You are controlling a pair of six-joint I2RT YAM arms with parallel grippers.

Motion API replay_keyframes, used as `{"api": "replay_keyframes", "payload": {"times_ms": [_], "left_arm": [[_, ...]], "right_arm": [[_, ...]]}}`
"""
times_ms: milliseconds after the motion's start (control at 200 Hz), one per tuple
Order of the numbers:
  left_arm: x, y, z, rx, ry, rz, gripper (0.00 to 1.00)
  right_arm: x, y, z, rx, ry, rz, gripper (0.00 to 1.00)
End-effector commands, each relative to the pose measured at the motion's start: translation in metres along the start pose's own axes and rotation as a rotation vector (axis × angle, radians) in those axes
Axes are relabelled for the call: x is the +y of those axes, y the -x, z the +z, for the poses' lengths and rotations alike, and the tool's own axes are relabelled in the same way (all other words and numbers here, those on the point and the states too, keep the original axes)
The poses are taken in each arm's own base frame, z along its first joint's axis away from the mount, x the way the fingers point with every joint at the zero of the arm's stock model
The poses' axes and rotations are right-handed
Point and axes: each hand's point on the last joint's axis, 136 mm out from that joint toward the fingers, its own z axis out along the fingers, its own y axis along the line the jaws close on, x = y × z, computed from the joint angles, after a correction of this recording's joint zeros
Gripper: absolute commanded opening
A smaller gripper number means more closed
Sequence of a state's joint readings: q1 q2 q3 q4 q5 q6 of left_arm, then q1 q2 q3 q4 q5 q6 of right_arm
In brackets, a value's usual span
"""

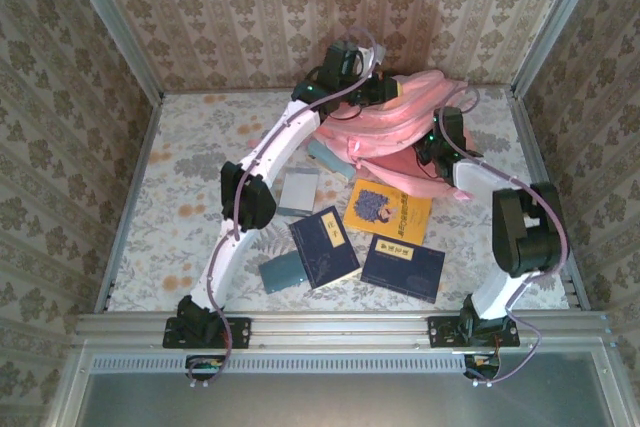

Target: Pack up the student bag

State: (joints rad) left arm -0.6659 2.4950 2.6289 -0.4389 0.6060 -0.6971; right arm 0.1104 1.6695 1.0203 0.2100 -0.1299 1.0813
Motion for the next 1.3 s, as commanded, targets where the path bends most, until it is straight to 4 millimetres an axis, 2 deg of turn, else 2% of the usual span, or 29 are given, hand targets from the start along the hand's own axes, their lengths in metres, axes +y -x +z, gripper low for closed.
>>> {"api": "replay_keyframes", "payload": {"times_ms": [0,125,315,390,500,525,660,805,935,995,1025,1075,1100,1170,1235,1295], "left_arm": [[-0.047,0.039,-0.029,-0.111,-0.102,0.089,0.00],[-0.042,0.044,-0.032,-0.119,-0.097,0.082,0.00],[-0.038,0.042,-0.034,-0.111,-0.085,0.086,0.00],[-0.033,0.038,-0.031,-0.098,-0.079,0.078,0.00],[-0.024,0.029,-0.024,-0.073,-0.063,0.078,0.00],[-0.021,0.027,-0.023,-0.068,-0.056,0.078,0.00],[-0.004,0.012,-0.011,-0.024,-0.029,0.067,0.00],[0.014,0.001,-0.003,0.004,0.012,0.066,0.00],[0.036,-0.005,0.001,0.020,0.065,0.074,0.00],[0.040,-0.010,0.003,0.040,0.068,0.068,0.00],[0.040,-0.012,0.002,0.049,0.068,0.064,0.07],[0.036,-0.016,-0.001,0.068,0.070,0.062,0.26],[0.033,-0.017,-0.004,0.076,0.075,0.064,0.32],[0.028,-0.024,-0.018,0.113,0.109,0.060,0.40],[0.017,-0.024,-0.040,0.107,0.149,0.070,0.49],[0.016,-0.028,-0.064,0.082,0.202,0.069,0.56]], "right_arm": [[0.003,0.005,-0.030,0.013,-0.069,-0.137,0.94],[-0.014,0.003,-0.062,0.011,-0.166,-0.182,0.93],[-0.039,-0.007,-0.138,-0.010,-0.289,-0.279,0.90],[-0.047,-0.020,-0.159,0.019,-0.284,-0.309,0.89],[-0.053,-0.047,-0.175,0.094,-0.255,-0.363,0.88],[-0.060,-0.054,-0.178,0.119,-0.276,-0.376,0.88],[-0.072,-0.068,-0.182,0.158,-0.286,-0.406,0.89],[-0.055,-0.084,-0.182,0.222,-0.191,-0.450,0.87],[-0.031,-0.122,-0.181,0.335,-0.093,-0.619,0.85],[-0.026,-0.149,-0.173,0.441,-0.063,-0.669,0.85],[-0.024,-0.161,-0.171,0.484,-0.057,-0.689,0.84],[-0.022,-0.178,-0.167,0.541,-0.050,-0.724,0.84],[-0.021,-0.187,-0.165,0.568,-0.047,-0.744,0.84],[-0.011,-0.205,-0.158,0.600,-0.021,-0.789,0.83],[-0.008,-0.220,-0.153,0.637,-0.013,-0.806,0.83],[-0.008,-0.229,-0.147,0.657,-0.017,-0.814,0.82]]}}
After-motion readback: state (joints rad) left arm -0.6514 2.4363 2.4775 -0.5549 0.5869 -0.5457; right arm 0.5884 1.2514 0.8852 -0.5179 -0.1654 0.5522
